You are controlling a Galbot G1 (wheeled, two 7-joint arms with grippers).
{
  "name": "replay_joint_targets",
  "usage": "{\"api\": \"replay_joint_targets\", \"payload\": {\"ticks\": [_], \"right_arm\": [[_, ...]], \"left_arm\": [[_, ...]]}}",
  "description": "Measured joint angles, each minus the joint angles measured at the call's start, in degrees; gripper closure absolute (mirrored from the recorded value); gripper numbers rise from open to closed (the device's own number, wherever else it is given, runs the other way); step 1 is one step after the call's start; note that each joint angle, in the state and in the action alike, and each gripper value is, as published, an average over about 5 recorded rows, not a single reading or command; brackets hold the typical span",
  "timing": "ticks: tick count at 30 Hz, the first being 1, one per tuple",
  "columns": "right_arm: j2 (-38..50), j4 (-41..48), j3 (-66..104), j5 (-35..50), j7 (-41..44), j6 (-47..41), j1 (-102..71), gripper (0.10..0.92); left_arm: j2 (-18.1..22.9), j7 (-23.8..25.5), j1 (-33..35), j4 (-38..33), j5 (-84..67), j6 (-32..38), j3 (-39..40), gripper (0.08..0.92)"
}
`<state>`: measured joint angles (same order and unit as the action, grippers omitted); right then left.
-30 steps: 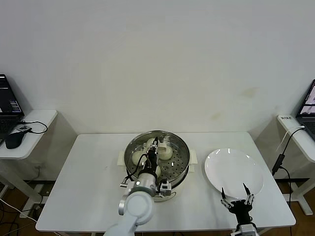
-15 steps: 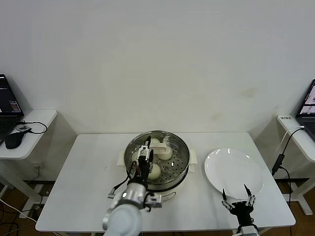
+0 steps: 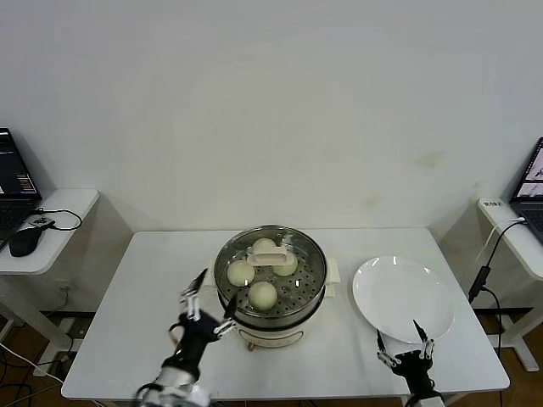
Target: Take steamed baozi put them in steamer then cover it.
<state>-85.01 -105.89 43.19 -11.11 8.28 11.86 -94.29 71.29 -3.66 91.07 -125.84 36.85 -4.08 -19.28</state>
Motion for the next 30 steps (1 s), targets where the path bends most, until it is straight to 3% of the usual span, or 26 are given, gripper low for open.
{"api": "replay_joint_targets", "payload": {"ticks": [12,30], "right_arm": [[1.4,-3.0,0.1,4.7,2.8,0.9,-4.7,0.203],[0.9,-6.2,-1.4,9.2,4.7,-0.4,-6.4,0.202]], "left_arm": [[1.1,-5.7,8.7,1.8,-33.1,9.6,-7.7,0.177],[1.8,-3.7,13.8,6.8,-45.1,13.9,-11.7,0.177]]}}
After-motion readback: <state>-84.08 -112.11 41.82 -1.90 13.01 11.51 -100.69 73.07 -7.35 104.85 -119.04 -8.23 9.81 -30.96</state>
